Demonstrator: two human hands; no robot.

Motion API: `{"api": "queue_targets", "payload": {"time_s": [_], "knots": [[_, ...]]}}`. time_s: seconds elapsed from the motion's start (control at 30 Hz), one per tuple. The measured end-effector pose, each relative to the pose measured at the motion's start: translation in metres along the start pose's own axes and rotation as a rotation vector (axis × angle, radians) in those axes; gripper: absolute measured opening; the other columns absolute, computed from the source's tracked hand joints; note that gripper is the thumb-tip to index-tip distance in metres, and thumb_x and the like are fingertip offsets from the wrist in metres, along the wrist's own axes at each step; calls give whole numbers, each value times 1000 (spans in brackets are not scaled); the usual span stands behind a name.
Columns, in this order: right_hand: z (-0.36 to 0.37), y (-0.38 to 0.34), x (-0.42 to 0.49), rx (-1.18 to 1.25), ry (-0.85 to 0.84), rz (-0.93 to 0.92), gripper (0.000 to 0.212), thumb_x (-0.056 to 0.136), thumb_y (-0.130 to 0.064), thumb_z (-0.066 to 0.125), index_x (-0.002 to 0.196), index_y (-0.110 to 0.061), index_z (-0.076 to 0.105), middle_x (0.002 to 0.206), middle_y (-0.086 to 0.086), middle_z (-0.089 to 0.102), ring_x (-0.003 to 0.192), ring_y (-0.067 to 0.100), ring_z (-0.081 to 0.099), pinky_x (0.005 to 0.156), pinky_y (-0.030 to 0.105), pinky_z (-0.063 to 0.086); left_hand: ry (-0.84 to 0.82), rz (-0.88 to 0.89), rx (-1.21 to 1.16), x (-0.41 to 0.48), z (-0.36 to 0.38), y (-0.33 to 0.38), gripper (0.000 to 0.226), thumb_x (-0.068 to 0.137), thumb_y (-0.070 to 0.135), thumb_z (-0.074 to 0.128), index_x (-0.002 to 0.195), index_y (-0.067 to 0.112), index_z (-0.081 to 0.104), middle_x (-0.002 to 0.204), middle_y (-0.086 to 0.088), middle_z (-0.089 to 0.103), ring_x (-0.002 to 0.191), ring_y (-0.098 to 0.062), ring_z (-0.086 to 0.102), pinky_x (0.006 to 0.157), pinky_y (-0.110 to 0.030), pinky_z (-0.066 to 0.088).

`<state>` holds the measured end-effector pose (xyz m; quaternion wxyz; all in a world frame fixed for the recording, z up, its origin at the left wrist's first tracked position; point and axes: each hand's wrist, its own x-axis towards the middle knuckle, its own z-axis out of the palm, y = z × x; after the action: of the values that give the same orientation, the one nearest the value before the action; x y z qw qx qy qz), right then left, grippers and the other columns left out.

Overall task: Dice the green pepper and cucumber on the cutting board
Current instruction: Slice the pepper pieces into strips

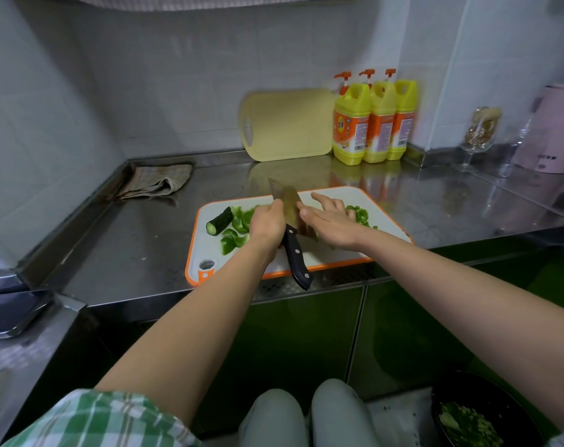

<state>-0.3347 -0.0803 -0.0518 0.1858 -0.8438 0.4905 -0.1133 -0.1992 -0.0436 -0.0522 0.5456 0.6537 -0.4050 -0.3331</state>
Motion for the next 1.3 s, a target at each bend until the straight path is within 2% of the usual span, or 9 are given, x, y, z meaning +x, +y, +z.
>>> {"api": "queue_targets", "payload": {"time_s": [0.3,0.4,0.47,0.53,0.63,0.77,0.87,1.0,1.3], "knots": [[-10,19,-3,-30,75,120,53,103,-48,20,138,-25,52,162,0,9,146,24,2,112,45,10,-20,-11,22,1,15,8,26,95,17,36,69,12,37,63,-7,35,56,-23,34,50,-29,26],[-17,23,-4,-5,263,170,48,103,-44,29,134,-19,57,154,8,28,140,28,19,108,41,20,4,12,7,4,19,7,29,95,16,36,66,11,38,58,-8,38,51,-24,37,49,-29,28],[-26,20,-7,156,310,92,47,101,-44,38,137,-17,52,132,12,52,124,28,45,94,34,37,11,35,-8,7,22,8,33,94,14,36,62,10,40,53,-12,41,45,-26,38,48,-29,29],[-35,12,-15,398,118,26,49,98,-44,48,136,-14,45,102,9,66,88,19,63,68,27,44,1,48,-29,10,27,10,35,94,11,36,59,9,41,52,-14,42,43,-26,38,48,-29,30],[-40,0,-23,403,-99,-25,47,93,-28,62,132,-10,43,85,6,66,61,7,60,58,21,47,-18,45,-42,10,38,18,35,95,10,37,60,8,44,53,-13,44,46,-25,42,51,-28,34],[-38,8,-14,532,176,53,20,91,-17,51,111,-15,55,69,3,54,46,14,46,43,25,38,-157,53,-121,8,39,26,25,99,14,39,83,4,55,63,-11,57,43,-16,49,45,-26,33],[-39,23,-11,846,329,112,14,92,-11,45,79,-13,51,58,3,44,41,13,37,37,21,30,-121,280,318,18,20,15,19,95,17,51,95,10,68,87,-9,65,73,-22,58,66,-35,49],[-38,39,-5,1210,351,218,19,99,-15,48,80,-16,47,56,1,40,32,7,36,34,15,28,-23,528,1036,30,-4,-8,27,88,19,61,114,21,70,114,-5,66,109,-29,52,88,-36,42],[-29,60,3,1372,402,321,22,102,-22,43,81,-16,43,57,1,42,35,7,36,35,16,30,-42,648,1285,36,9,-15,24,91,18,53,104,17,73,102,-7,71,104,-30,48,81,-37,43]]}}
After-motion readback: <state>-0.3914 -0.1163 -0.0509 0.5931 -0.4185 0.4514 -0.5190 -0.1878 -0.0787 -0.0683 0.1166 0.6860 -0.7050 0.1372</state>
